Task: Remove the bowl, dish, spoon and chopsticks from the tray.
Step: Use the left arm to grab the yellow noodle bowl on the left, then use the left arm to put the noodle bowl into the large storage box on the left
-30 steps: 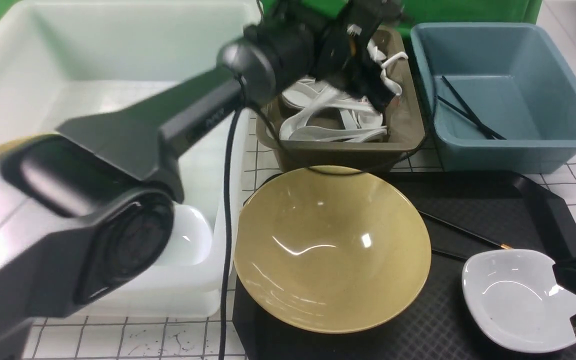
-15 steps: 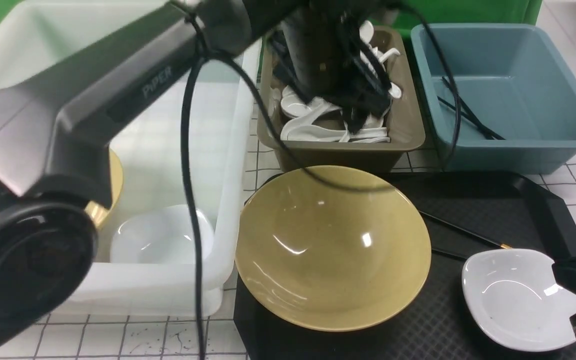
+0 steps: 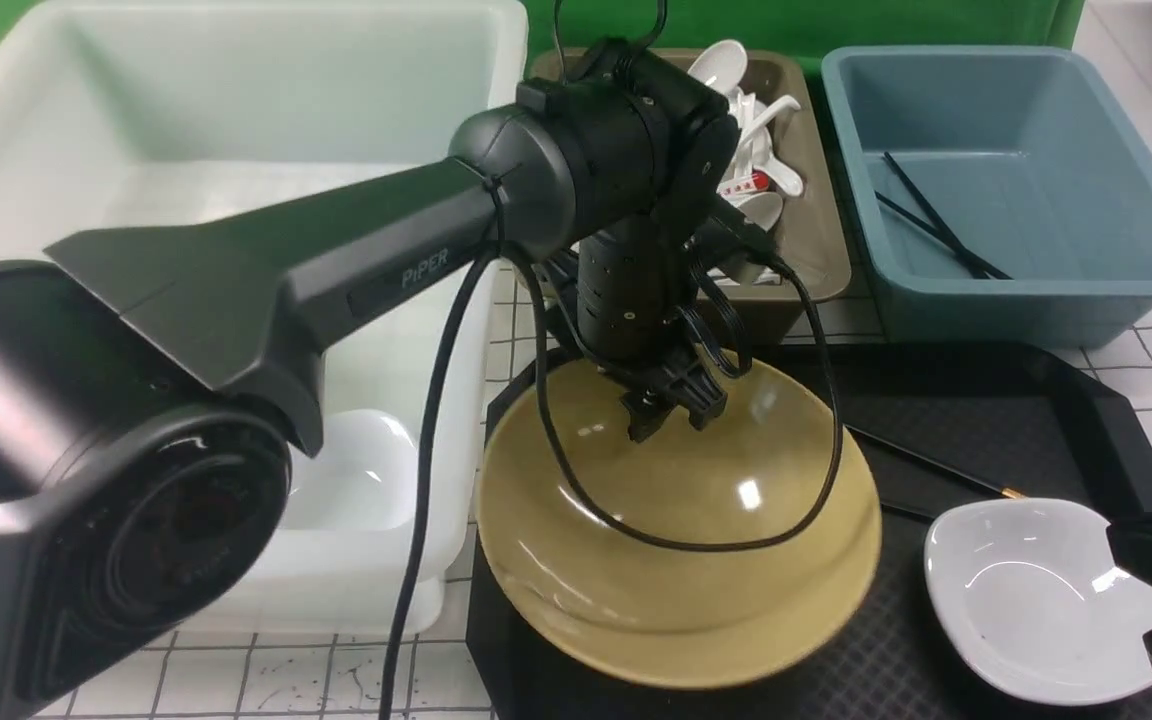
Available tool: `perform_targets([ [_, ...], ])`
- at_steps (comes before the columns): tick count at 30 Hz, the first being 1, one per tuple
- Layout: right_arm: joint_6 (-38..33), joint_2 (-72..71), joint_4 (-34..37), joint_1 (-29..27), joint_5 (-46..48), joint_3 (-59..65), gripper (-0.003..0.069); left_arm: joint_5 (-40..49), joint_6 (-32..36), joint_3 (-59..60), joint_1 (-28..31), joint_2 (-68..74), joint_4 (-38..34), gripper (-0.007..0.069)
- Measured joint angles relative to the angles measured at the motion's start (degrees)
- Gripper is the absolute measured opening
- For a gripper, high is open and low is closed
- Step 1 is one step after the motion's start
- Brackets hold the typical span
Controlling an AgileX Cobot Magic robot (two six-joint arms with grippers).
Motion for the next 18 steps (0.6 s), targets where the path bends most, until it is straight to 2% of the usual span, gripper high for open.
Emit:
perform_targets([
  [1, 0.0, 0.0, 0.0, 0.0, 0.0, 0.0, 0.0048, 0.7, 1.3, 0.0, 0.0, -0.3, -1.2, 0.0226],
  [8, 0.0, 0.0, 0.0, 0.0, 0.0, 0.0, 0.0048, 0.7, 4.5, -1.1, -0.3, -5.4, -8.5, 0.0039],
  [10, 0.0, -0.1, 0.0, 0.0, 0.0, 0.0, 0.0048, 0.7, 5.5, -1.1, 0.1, -8.8, -10.3, 0.0013],
  [14, 0.0, -0.5, 0.0, 0.0, 0.0, 0.0, 0.0048, 0.8, 5.6, -1.2, 3.8, -16.1, -12.4, 0.0008],
  [18, 0.0, -0.5, 0.0, 0.0, 0.2, 0.0, 0.0048, 1.3, 4.6, -1.2, 11.2, -24.3, -14.9, 0.0006],
])
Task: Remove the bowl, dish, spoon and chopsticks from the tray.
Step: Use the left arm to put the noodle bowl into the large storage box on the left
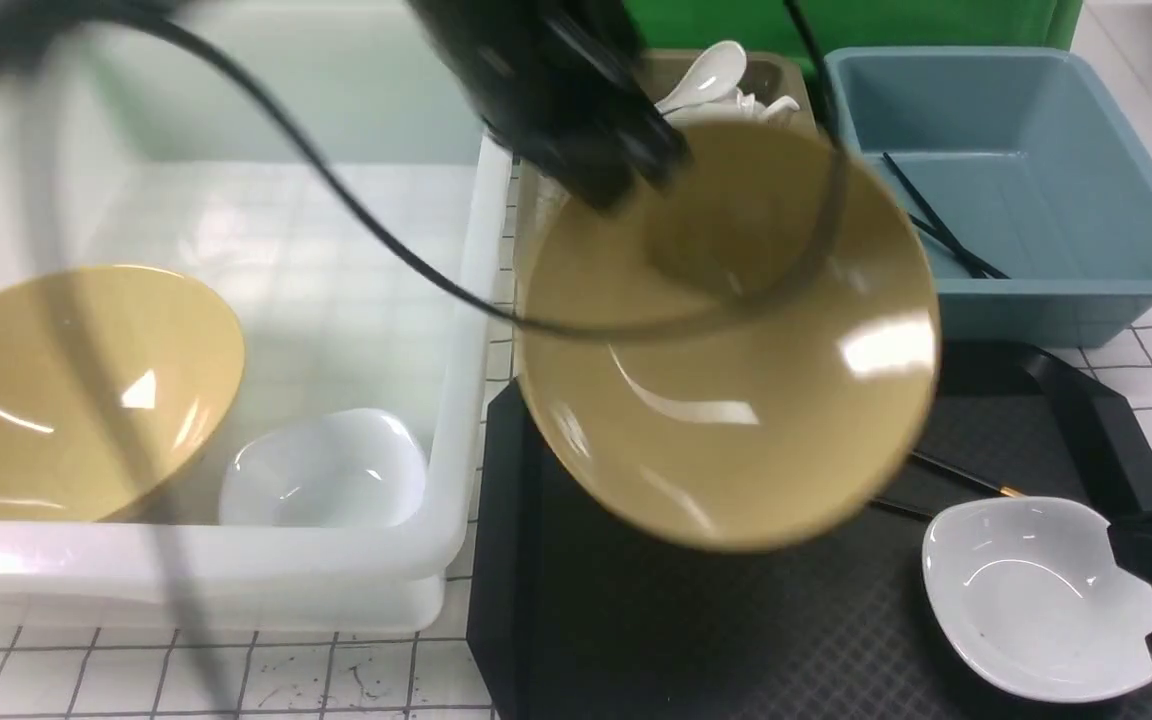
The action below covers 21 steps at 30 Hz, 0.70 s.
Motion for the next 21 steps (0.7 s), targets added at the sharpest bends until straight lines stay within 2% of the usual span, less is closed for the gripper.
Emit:
perform_targets([
  [2, 0.0, 0.0, 0.0, 0.0, 0.1, 0.0, 0.0048, 0.3, -0.9, 0.7, 7.0, -5.6, -0.3, 0.0006],
  [4, 0.0, 0.0, 0.0, 0.0, 0.1, 0.0, 0.0048, 0.2, -1.6, 1.8, 9.8, -7.6, -0.2, 0.0006],
  [6, 0.0, 0.0, 0.0, 0.0, 0.1, 0.0, 0.0048, -0.4, -4.2, 6.6, 20.2, -14.2, 1.2, 0.0005],
  [9, 0.0, 0.0, 0.0, 0.0, 0.1, 0.0, 0.0048, -2.3, -7.0, 16.1, 31.9, -20.7, 5.4, 0.0005],
  [12, 0.0, 0.6, 0.0, 0.0, 0.0, 0.0, 0.0048, -6.4, -9.1, 29.3, 39.7, -24.0, 7.9, 0.0006],
  [17, 0.4, 3.3, 0.0, 0.0, 0.0, 0.0, 0.0064, -14.2, -11.8, 40.9, 44.3, -25.4, 8.4, 0.0005],
  [21, 2.2, 8.8, -0.1, 0.0, 1.8, -1.5, 0.0139, -22.0, -13.2, 47.0, 44.8, -24.9, 9.0, 0.0006],
])
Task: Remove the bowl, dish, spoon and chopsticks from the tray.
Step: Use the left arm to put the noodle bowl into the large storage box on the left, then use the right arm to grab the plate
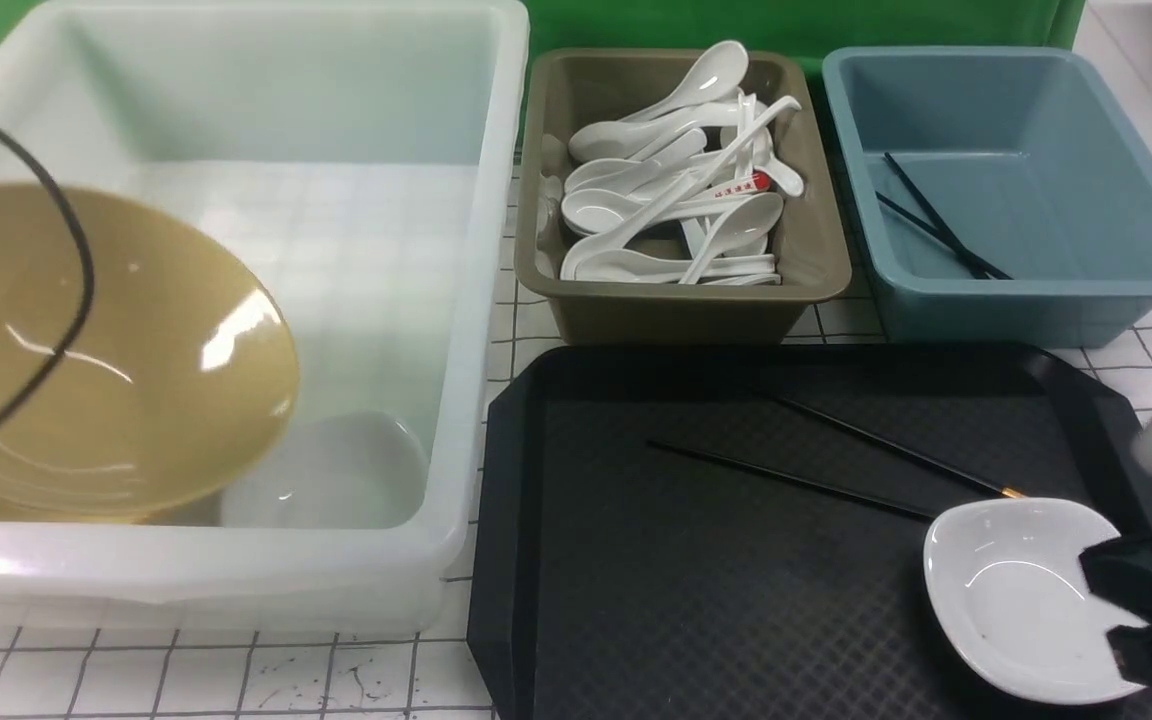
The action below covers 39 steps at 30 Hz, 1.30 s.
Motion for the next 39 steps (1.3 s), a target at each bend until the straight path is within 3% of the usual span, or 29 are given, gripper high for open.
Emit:
perform_targets([
  [2, 5.1, 7.5, -2.1, 0.0, 2.6, -3.6, 0.0297, -4.9, -0.2, 4.3, 0.0, 2.2, 3.2, 0.0052],
  [3, 5.1, 7.5, -2.1, 0.0, 2.6, -3.6, 0.0297, -4.9, -0.2, 4.3, 0.0, 2.2, 3.2, 0.0052],
  [5, 9.4, 12.2, -6.0, 0.0, 3.1, -5.2, 0.0416, -6.9, -1.5, 5.1, 0.0, 2.7, 4.8, 0.0167],
  [7, 10.3, 13.0, -6.8, 0.0, 3.2, -5.4, 0.0444, -7.8, -2.6, 5.1, 0.1, 2.5, 4.9, 0.0216],
  [8, 11.5, 14.8, -9.2, 0.0, 3.5, -5.9, 0.0490, -8.7, -4.0, 4.9, 0.1, 1.9, 4.9, 0.0286],
  [11, 12.2, 18.4, -13.4, 0.0, 4.2, -8.7, 0.0535, -8.8, -5.9, 3.4, 0.1, -2.2, 4.1, 0.0428],
  [15, 13.5, 21.6, -17.0, -0.7, 4.5, -13.2, 0.0541, -8.9, -6.1, 2.5, 0.1, -8.6, 2.9, 0.0468],
  [20, 13.8, 27.1, -18.3, -4.4, 5.4, -16.7, 0.0541, -7.8, -5.4, 2.2, -1.2, -17.0, -0.6, 0.0459],
  [24, 13.0, 32.6, -16.7, -5.6, 6.1, -17.0, 0.0530, -5.1, -3.9, 2.4, -6.4, -21.5, -0.6, 0.0425],
  [27, 9.4, 35.8, -12.0, -5.6, 6.5, -17.1, 0.0479, -5.0, -3.5, 3.9, -10.5, -25.2, -0.6, 0.0393],
  [29, 7.9, 36.9, -10.2, -5.6, 6.9, -17.2, 0.0416, -5.3, -3.5, 4.8, -11.5, -27.4, 0.4, 0.0379],
  [32, 6.7, 36.9, -9.2, -5.6, 8.4, -17.2, 0.0213, -6.2, -4.6, 6.1, -11.9, -31.7, 2.9, 0.0350],
  [36, 5.7, 33.9, -8.0, -5.6, 10.8, -17.7, 0.0182, -9.0, -9.1, 7.5, -12.0, -36.5, 9.4, 0.0294],
  [39, 3.7, 28.1, -4.5, -5.6, 15.2, -20.1, 0.0095, -10.5, -15.0, 8.2, -12.0, -40.3, 16.3, 0.0232],
])
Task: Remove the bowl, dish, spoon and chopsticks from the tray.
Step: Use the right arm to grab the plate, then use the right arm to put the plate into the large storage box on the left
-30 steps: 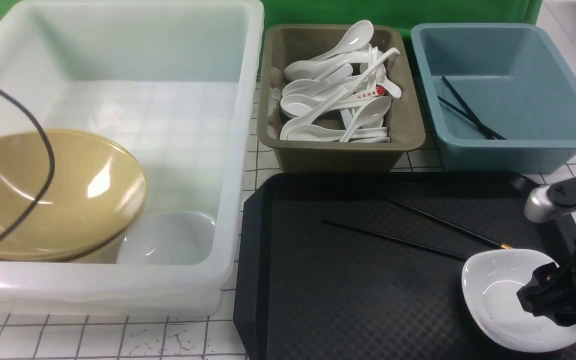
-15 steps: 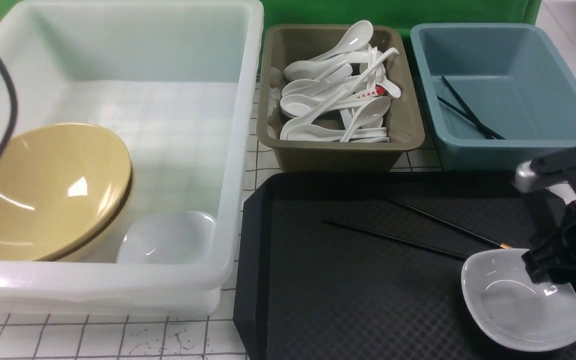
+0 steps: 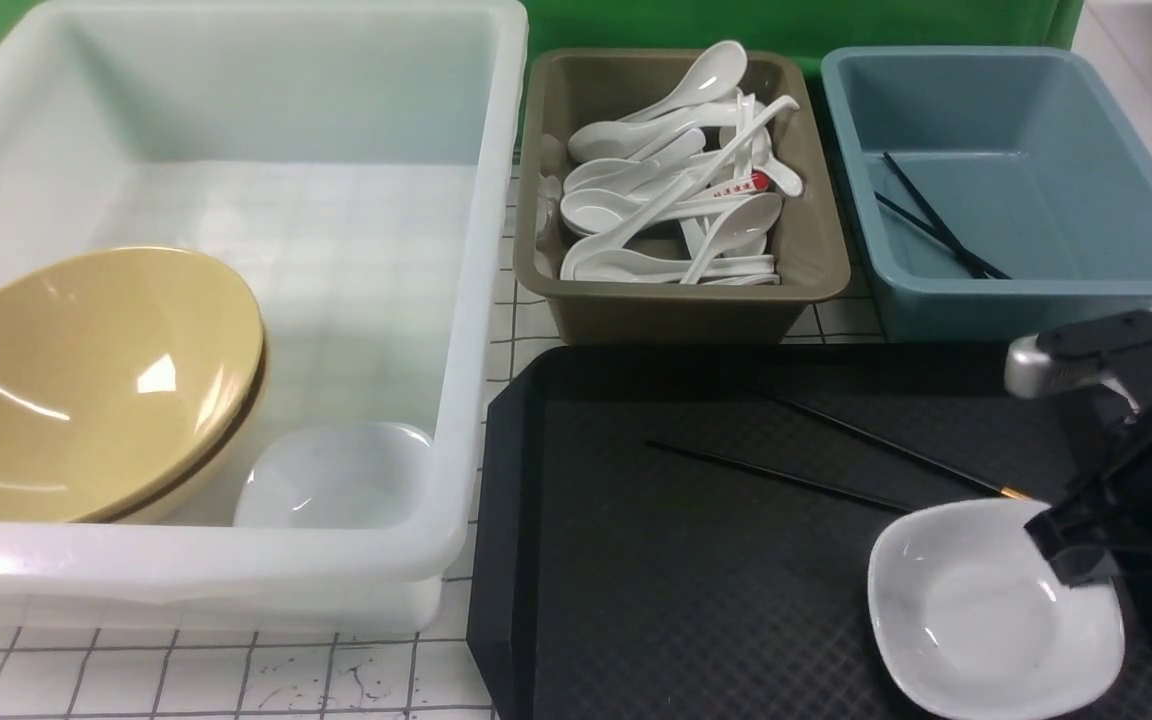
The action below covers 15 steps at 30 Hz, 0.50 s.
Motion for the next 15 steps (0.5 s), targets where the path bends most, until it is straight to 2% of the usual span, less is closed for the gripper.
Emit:
perform_targets([
  [2, -3.2, -4.2, 3.6, 0.5, 2.4, -3.5, 0.0078, -0.5, -3.7, 0.4, 0.0, -2.0, 3.5, 0.0189],
  [5, -5.2, -7.0, 7.8, 1.9, 2.8, -8.2, 0.0078, -0.6, -5.7, 0.6, 0.0, -3.0, 5.1, 0.0160],
  [6, -6.4, -8.6, 12.3, 4.6, 2.0, -13.3, 0.0078, -0.6, -6.5, 0.8, 0.0, -3.3, 5.5, 0.0140],
  [8, -6.9, -7.6, 15.2, 10.7, -0.5, -20.7, 0.0078, -0.6, -7.2, 0.9, 0.0, -3.3, 5.1, 0.0122],
  [9, -6.8, -6.7, 15.7, 12.7, -1.2, -22.7, 0.0078, -0.6, -7.3, 0.9, 0.0, -3.3, 4.7, 0.0120],
  [12, -6.8, 2.1, 16.5, 24.4, -5.3, -33.6, 0.0078, -0.6, -7.4, 0.9, 0.0, -3.3, 1.7, 0.0113],
  [15, -6.8, 9.6, 14.7, 30.6, -7.7, -40.5, 0.0078, -0.6, -7.1, 1.5, 0.0, -3.3, -0.3, 0.0111],
])
